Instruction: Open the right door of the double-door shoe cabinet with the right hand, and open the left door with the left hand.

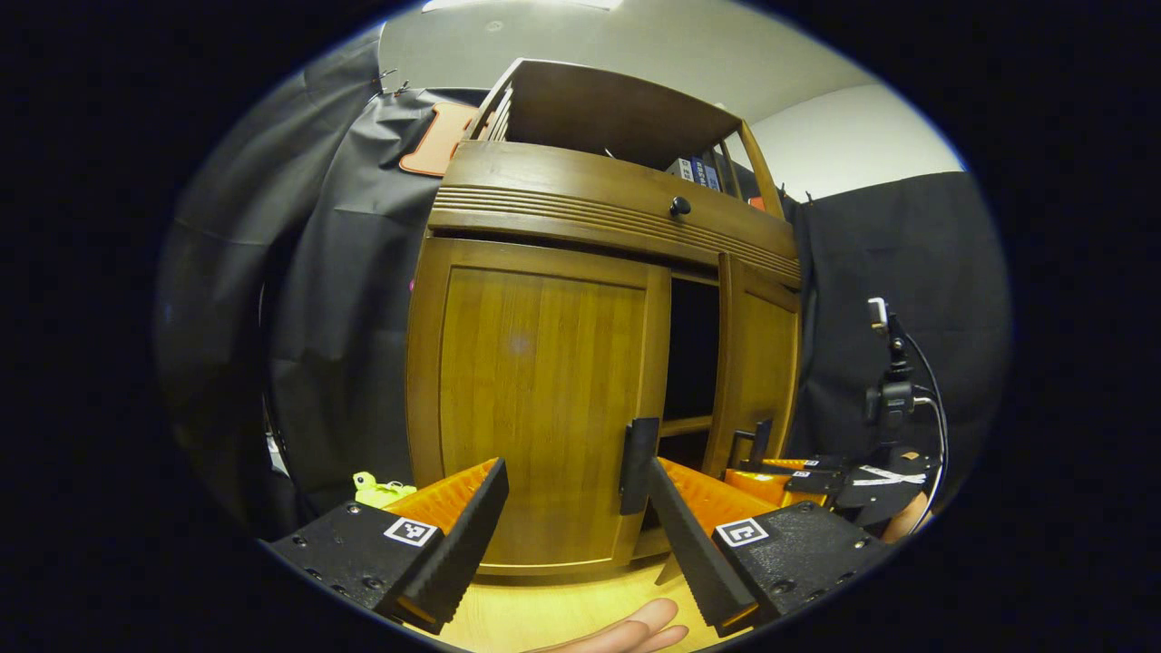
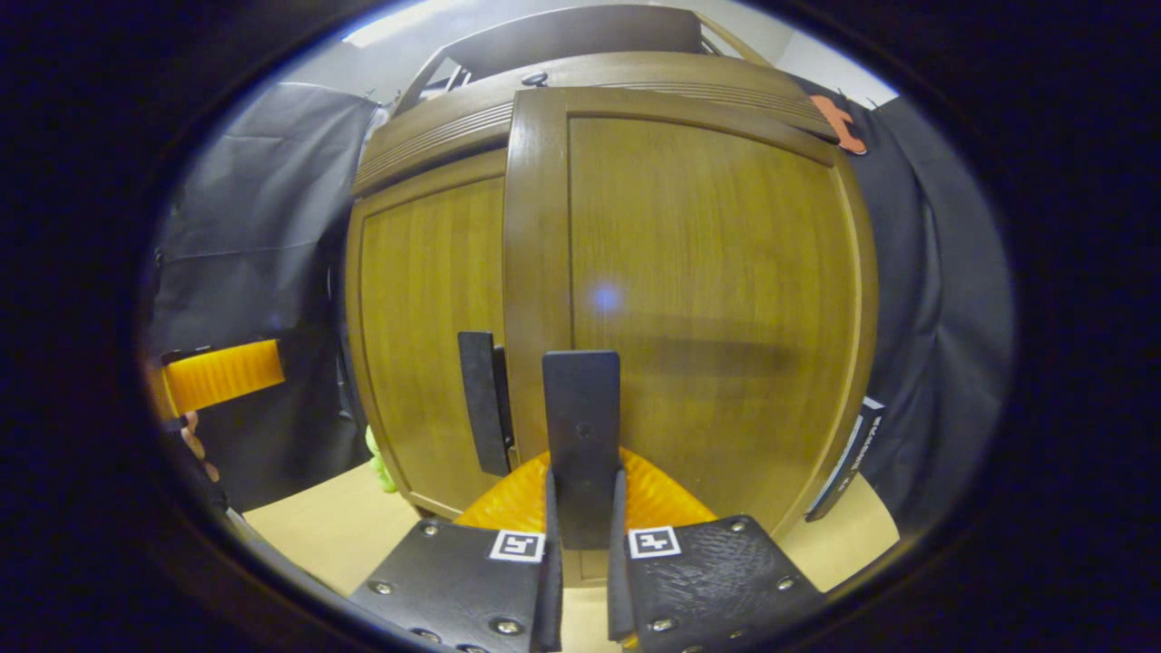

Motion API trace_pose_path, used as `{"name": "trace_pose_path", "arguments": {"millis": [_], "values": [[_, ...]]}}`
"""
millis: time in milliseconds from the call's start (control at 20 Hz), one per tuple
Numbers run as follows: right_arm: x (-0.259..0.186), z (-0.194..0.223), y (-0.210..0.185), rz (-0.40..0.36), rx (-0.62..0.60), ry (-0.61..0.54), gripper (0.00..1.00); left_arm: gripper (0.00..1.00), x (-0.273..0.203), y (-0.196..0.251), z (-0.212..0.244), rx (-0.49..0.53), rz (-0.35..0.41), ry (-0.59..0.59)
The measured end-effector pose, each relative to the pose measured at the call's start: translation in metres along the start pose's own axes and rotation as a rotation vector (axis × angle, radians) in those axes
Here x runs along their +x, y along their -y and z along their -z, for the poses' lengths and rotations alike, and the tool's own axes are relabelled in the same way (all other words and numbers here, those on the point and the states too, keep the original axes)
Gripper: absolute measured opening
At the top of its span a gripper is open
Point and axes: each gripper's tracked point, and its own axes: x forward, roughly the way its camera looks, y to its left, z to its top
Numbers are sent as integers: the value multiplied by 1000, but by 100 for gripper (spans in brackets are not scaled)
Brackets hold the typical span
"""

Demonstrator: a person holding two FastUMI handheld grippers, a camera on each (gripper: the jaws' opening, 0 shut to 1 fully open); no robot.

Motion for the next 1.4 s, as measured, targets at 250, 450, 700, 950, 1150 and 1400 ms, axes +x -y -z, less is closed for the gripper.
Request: {"name": "trace_pose_path", "arguments": {"millis": [250, 450, 700, 950, 1150, 1400], "values": [[-2, -6, -1, -57, -1, 4, 19, 92, 4, 2, 5, 7, 0, -19], [-3, -8, -4, -100, 3, 22, 20, 92, 9, 4, 6, 13, -4, -13], [-6, -11, -1, -97, -16, 25, 15, 92, 15, 7, 18, 30, -15, -49], [-9, -18, 2, -86, 4, 47, 19, 96, 14, 18, 13, 30, 29, -16], [-12, -21, 9, -33, 8, 67, 19, 96, 13, 24, 12, 50, 43, -10], [-12, -23, 32, 73, 32, 81, 18, 92, 9, 38, 17, 44, 89, -25]]}}
